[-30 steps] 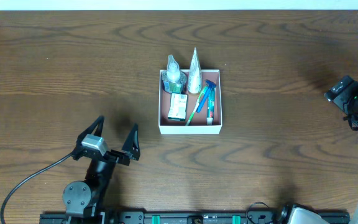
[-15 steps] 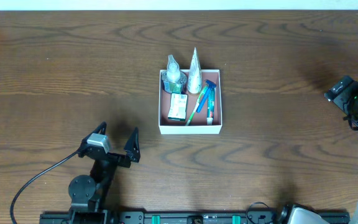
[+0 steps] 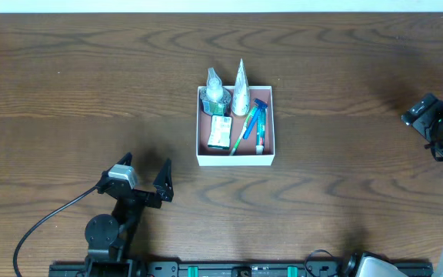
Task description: Pack container
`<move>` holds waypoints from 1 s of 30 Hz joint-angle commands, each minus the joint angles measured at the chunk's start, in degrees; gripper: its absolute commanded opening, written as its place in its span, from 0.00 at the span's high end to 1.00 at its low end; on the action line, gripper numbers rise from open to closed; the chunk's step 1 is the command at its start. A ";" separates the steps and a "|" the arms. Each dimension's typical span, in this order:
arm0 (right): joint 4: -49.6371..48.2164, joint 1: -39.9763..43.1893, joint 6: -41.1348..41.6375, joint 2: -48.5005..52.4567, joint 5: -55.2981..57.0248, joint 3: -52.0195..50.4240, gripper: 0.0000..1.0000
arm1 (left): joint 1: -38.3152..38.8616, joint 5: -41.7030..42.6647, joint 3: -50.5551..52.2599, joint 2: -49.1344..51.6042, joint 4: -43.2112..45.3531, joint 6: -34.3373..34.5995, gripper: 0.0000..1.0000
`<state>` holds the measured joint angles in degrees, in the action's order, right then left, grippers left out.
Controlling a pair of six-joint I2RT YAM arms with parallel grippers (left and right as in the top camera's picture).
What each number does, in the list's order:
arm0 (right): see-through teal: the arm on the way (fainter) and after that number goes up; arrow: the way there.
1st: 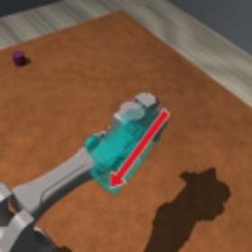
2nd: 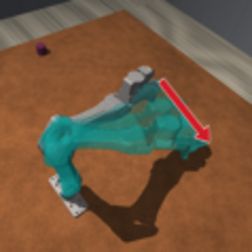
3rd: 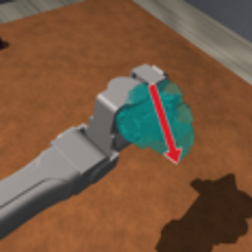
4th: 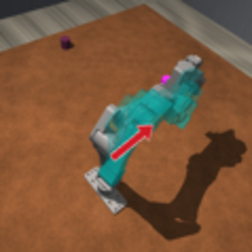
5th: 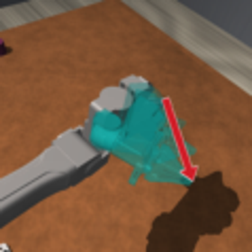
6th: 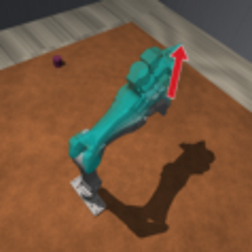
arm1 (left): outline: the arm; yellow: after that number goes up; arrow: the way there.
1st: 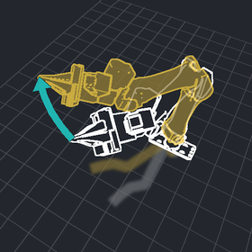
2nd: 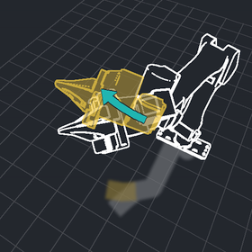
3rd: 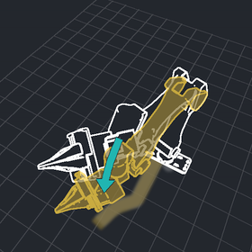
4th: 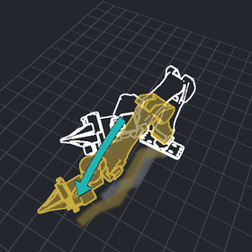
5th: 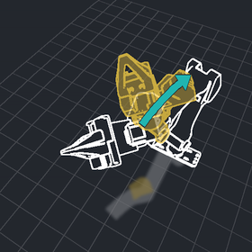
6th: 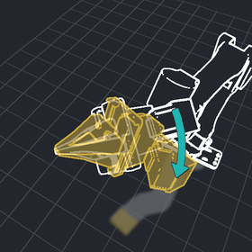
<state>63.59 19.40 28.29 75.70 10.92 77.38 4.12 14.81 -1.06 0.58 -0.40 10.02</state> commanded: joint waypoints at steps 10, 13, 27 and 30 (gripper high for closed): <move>0.09 0.52 0.83 0.09 0.20 0.13 0.01 | -0.35 0.61 0.83 -0.31 -2.36 -0.81 0.02; 0.09 0.52 0.83 0.09 0.20 0.13 0.01 | -0.35 0.61 0.83 -0.31 -2.36 -0.81 0.02; 0.09 0.37 0.83 0.07 0.20 0.13 0.01 | -0.35 0.61 0.83 -0.31 -2.36 -0.81 0.02; 0.09 -0.59 0.81 -1.81 0.22 0.11 0.01 | -0.35 0.61 0.83 -0.31 -2.36 -0.81 0.02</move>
<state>63.61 19.35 28.29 75.61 10.92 77.38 4.12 14.81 -1.06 0.58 -0.40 10.02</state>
